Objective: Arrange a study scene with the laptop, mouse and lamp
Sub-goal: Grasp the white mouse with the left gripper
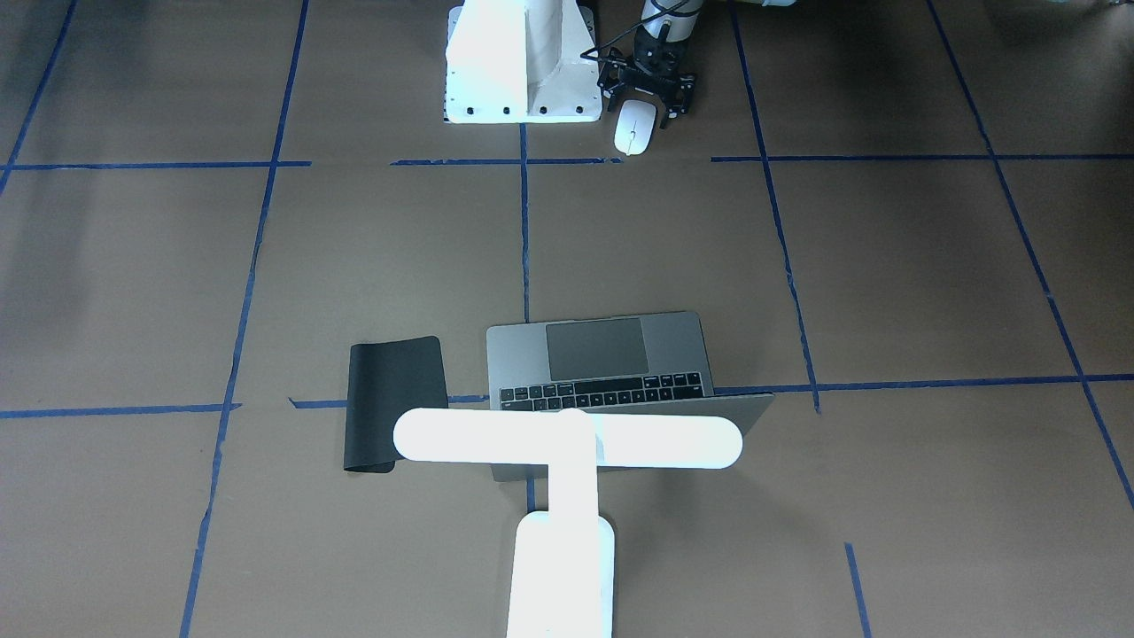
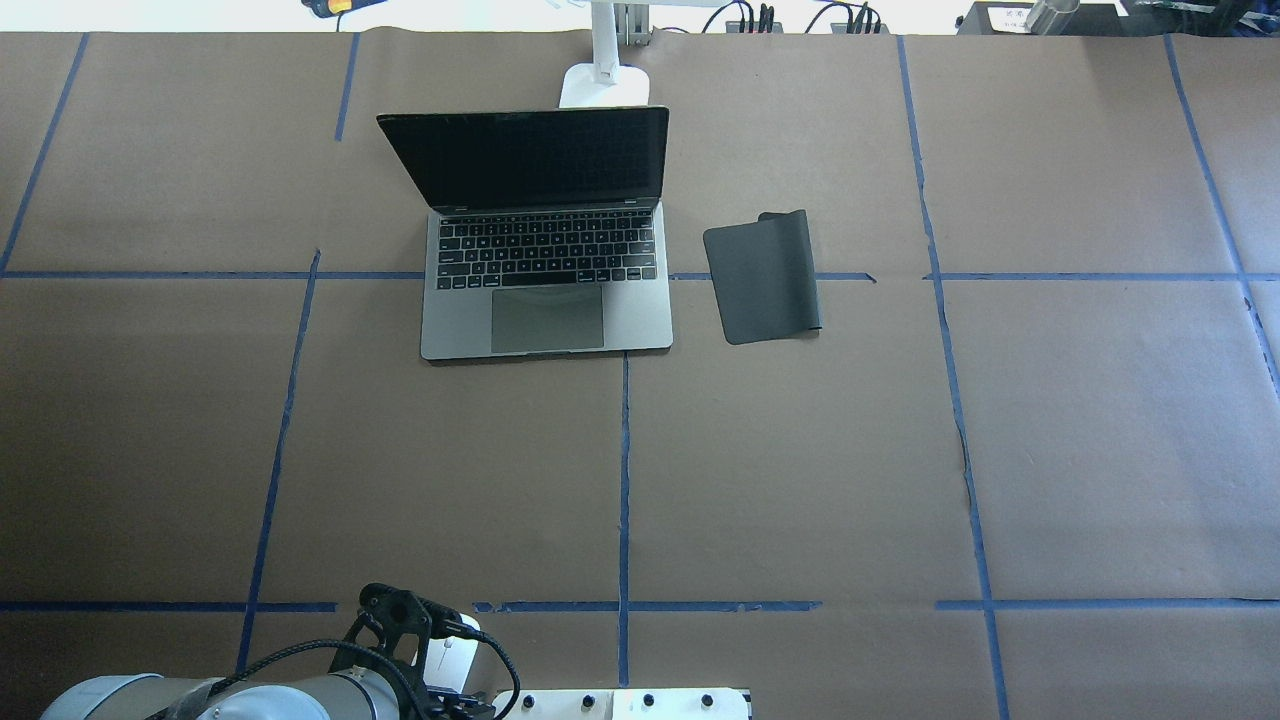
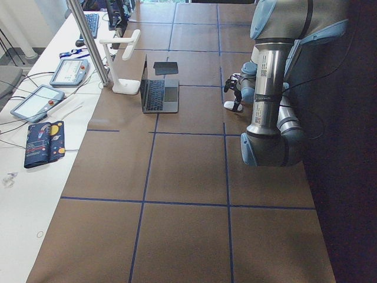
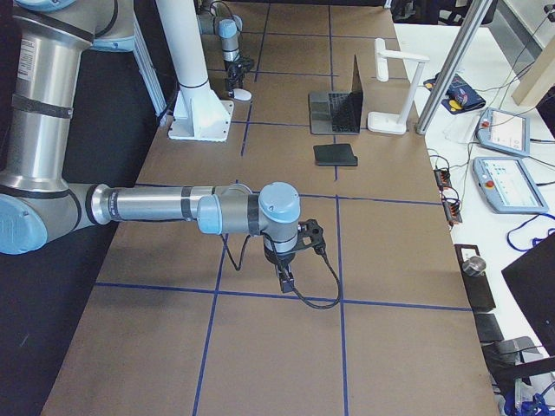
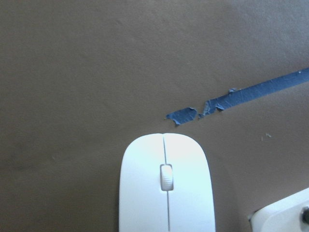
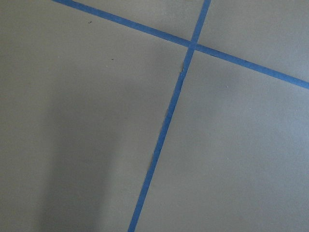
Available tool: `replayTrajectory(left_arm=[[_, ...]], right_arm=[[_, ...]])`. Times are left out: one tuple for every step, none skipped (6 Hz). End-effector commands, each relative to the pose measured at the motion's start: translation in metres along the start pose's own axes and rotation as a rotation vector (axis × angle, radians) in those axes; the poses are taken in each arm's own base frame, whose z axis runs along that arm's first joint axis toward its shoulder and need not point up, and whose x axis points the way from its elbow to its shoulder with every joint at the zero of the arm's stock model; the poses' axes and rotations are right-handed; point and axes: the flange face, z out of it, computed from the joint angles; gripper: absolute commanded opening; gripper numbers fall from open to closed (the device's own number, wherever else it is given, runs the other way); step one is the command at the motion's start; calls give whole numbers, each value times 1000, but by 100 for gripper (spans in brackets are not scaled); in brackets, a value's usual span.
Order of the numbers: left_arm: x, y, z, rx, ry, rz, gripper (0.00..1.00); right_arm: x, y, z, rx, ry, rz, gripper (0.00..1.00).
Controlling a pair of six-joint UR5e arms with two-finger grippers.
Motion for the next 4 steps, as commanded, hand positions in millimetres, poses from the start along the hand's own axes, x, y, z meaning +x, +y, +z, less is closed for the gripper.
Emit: replayTrajectory(left_arm=[[-1,-2,2,25,-11,0,73],[-5,-3,3,35,-23,0,35],[-6,-6,1,43,-21,-4,13],[-6,-12,-5,51,-13,-8,9]], right_arm=[[0,0,0,-1,3,1,100],[0,0,0,0,2,0,100],[-1,-2,-1,3,1,-2,100],[-1,-2,-1,4,-2,-2,100]])
